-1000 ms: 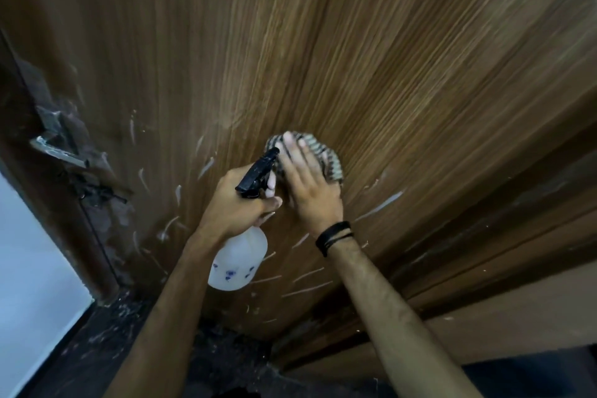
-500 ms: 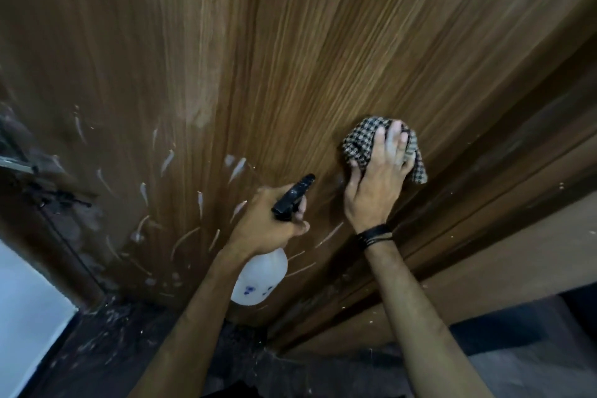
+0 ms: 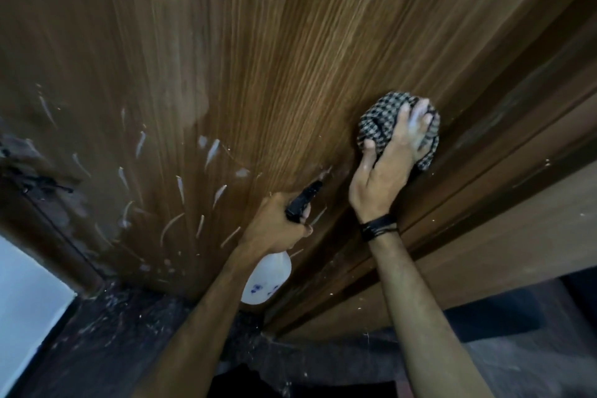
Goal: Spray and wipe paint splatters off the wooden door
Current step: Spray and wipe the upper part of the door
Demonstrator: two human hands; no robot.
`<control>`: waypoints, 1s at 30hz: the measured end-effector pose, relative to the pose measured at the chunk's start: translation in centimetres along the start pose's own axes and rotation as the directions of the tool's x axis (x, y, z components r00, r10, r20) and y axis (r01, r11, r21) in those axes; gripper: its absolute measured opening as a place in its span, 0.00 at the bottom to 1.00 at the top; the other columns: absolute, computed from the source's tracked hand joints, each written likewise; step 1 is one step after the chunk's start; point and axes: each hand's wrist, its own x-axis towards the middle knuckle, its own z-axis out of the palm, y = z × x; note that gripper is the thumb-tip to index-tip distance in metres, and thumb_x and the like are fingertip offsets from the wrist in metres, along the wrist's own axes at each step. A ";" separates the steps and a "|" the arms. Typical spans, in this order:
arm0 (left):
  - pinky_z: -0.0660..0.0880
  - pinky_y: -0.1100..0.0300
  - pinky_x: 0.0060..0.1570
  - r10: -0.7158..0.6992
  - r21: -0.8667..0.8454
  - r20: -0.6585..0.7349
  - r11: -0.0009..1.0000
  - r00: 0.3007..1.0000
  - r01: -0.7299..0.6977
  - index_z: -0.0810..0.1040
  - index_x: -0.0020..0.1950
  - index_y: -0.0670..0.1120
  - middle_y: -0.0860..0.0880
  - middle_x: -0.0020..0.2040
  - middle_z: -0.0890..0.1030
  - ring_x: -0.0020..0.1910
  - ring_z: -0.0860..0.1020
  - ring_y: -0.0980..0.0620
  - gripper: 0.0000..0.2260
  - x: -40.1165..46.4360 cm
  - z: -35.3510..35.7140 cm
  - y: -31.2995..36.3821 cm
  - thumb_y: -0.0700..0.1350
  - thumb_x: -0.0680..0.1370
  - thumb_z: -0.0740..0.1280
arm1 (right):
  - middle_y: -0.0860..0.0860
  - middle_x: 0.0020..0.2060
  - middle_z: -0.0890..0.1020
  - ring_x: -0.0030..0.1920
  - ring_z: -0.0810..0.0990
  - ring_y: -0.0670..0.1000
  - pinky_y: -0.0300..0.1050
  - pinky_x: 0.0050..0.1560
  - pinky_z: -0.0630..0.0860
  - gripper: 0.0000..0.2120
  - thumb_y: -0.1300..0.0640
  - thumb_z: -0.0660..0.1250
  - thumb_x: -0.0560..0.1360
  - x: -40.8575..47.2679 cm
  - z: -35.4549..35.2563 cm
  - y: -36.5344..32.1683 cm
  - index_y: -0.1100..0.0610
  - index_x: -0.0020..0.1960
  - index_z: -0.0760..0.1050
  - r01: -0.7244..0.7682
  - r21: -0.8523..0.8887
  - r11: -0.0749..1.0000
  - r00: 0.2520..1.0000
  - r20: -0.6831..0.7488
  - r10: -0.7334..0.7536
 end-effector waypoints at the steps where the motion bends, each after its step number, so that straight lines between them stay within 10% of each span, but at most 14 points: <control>1: 0.77 0.59 0.40 -0.004 0.012 -0.001 1.000 1.000 0.004 0.78 0.43 0.44 0.51 0.36 0.80 0.37 0.80 0.55 0.07 0.1 0.1 -0.2 0.35 0.72 0.74 | 0.61 0.78 0.55 0.79 0.46 0.51 0.60 0.77 0.46 0.26 0.50 0.54 0.84 -1.1 0.6 0.6 0.59 0.78 0.54 -0.011 -0.043 0.999 0.999 0.039 0.012; 6: 0.75 0.64 0.40 0.000 -0.023 -0.035 1.000 0.999 -0.001 0.79 0.45 0.46 0.50 0.41 0.82 0.39 0.81 0.59 0.09 0.4 -0.1 -0.4 0.34 0.72 0.74 | 0.54 0.77 0.54 0.76 0.54 0.57 0.69 0.71 0.55 0.30 0.54 0.57 0.76 -8.6 3.3 3.2 0.56 0.77 0.55 0.136 -0.220 0.966 0.964 0.254 -0.078; 9: 0.72 0.66 0.31 -0.024 -0.072 -0.059 0.997 0.998 0.020 0.79 0.46 0.44 0.50 0.39 0.81 0.33 0.78 0.61 0.08 0.3 -0.6 -0.5 0.33 0.73 0.74 | 0.46 0.81 0.43 0.80 0.44 0.48 0.55 0.78 0.41 0.39 0.59 0.59 0.75 -11.0 3.4 4.4 0.49 0.81 0.45 0.301 -0.228 0.926 0.924 0.309 -0.224; 19: 0.72 0.54 0.30 0.000 -0.188 -0.166 0.982 0.986 -0.032 0.76 0.46 0.40 0.43 0.38 0.78 0.30 0.76 0.52 0.09 -0.8 -3.9 -2.2 0.28 0.74 0.71 | 0.54 0.74 0.61 0.80 0.44 0.49 0.54 0.78 0.39 0.32 0.54 0.66 0.78 -4.3 5.6 0.7 0.55 0.77 0.55 0.320 -0.284 0.904 0.946 0.040 -0.323; 25: 0.72 0.54 0.30 -0.035 -0.171 -0.219 0.985 0.975 -0.003 0.76 0.47 0.39 0.48 0.38 0.79 0.29 0.76 0.47 0.09 -2.2 -4.2 -3.9 0.29 0.73 0.72 | 0.49 0.81 0.47 0.77 0.54 0.49 0.52 0.77 0.48 0.44 0.60 0.72 0.72 -14.5 6.3 5.1 0.53 0.80 0.52 0.609 -0.168 0.775 0.706 0.560 -0.433; 30: 0.74 0.60 0.30 -0.095 -0.200 -0.290 0.979 0.952 0.036 0.77 0.47 0.38 0.48 0.38 0.78 0.33 0.77 0.41 0.09 -4.1 -4.2 -5.5 0.27 0.73 0.71 | 0.53 0.77 0.56 0.76 0.54 0.51 0.54 0.76 0.45 0.34 0.57 0.66 0.77 -12.9 5.9 4.0 0.54 0.78 0.55 0.497 -0.174 0.850 0.819 0.420 -0.392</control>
